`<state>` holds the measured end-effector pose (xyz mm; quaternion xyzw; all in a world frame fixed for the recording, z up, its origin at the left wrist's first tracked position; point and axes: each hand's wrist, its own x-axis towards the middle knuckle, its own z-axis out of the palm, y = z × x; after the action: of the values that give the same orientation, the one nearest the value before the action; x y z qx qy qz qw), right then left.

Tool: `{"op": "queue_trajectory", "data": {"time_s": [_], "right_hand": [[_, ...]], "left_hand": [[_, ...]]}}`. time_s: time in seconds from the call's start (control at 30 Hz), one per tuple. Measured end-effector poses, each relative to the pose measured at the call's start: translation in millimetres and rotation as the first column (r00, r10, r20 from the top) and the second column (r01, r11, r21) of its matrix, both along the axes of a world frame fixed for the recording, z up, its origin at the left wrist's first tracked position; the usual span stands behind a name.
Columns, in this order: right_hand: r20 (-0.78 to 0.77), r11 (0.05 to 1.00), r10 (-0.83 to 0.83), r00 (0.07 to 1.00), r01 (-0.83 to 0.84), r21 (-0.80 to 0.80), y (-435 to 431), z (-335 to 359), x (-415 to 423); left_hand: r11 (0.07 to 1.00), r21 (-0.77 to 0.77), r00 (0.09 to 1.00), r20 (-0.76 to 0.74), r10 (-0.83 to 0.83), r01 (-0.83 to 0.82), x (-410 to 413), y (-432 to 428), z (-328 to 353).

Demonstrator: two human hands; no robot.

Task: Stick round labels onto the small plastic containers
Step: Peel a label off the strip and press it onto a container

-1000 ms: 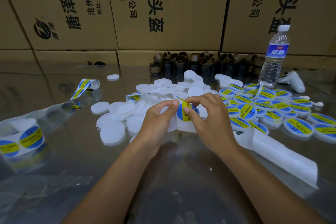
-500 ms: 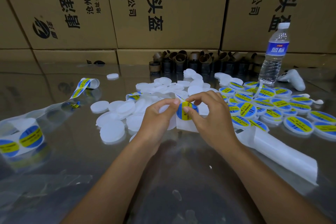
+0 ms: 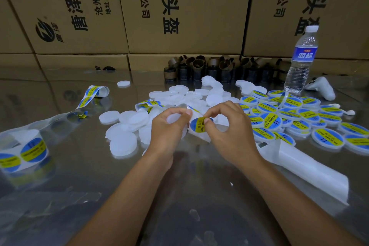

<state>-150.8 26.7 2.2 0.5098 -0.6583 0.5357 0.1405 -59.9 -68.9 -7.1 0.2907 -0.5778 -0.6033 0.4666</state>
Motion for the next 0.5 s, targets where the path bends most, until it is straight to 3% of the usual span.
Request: {"op": "queue_trajectory", "data": {"time_s": [0.33, 0.5], "right_hand": [[0.33, 0.991, 0.12, 0.936, -0.092, -0.1, 0.9, 5.5, -1.6], [0.477, 0.965, 0.234, 0.847, -0.145, -0.216, -0.5, 7.8, -6.6]], "left_hand": [[0.998, 0.041, 0.998, -0.034, 0.05, -0.048, -1.8, -2.7, -2.3], [0.998, 0.037, 0.998, -0.027, 0.058, -0.057, -1.7, -3.9, -4.0]]}}
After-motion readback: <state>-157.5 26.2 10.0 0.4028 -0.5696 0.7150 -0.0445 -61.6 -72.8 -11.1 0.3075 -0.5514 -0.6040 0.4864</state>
